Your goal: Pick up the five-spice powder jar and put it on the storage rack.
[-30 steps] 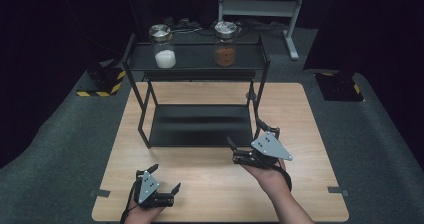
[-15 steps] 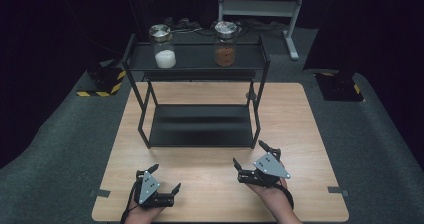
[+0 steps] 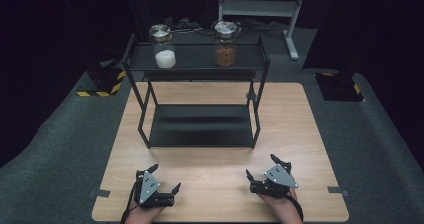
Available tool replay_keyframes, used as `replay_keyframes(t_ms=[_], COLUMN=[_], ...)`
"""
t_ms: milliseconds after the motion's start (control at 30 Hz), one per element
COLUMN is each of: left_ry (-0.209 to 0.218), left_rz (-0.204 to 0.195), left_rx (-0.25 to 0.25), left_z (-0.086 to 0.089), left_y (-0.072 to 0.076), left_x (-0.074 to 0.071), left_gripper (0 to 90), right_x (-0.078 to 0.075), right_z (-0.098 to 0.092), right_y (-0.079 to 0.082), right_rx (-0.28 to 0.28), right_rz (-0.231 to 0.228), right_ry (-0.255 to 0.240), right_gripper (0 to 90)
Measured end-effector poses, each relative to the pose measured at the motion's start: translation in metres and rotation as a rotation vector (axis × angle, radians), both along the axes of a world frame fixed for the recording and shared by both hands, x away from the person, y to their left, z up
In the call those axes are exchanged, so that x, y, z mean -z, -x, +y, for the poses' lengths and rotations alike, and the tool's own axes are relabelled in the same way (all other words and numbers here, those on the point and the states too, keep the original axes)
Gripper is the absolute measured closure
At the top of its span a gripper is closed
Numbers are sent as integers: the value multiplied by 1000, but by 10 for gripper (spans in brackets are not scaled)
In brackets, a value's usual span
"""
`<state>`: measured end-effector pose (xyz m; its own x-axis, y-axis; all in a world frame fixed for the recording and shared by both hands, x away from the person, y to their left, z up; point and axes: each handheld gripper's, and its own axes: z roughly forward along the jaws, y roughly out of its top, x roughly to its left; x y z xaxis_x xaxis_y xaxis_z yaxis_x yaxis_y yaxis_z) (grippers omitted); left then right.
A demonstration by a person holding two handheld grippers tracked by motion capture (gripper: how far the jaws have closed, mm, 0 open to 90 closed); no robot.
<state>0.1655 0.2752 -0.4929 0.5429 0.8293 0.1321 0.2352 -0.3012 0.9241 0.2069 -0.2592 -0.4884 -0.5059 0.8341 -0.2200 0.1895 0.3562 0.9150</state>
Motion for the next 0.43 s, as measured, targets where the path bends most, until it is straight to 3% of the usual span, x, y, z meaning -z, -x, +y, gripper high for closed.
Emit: replay_keyframes(t_ms=[67,267,433], left_ry=[2,-12,-19], left_rz=[2,3,4], left_rx=[1,2,-3], left_z=[0,-1,-3], left_y=[0,-1,0], left_x=[0,-1,-2], left_gripper=[4,6,6], right_x=[-1,-1,-2], right_z=[-2,-4,-5], right_y=[-1,2,3], right_rx=[10,25,25], right_rz=[17,8,19], right_ry=[18,43,43], right_gripper=[0,0,0])
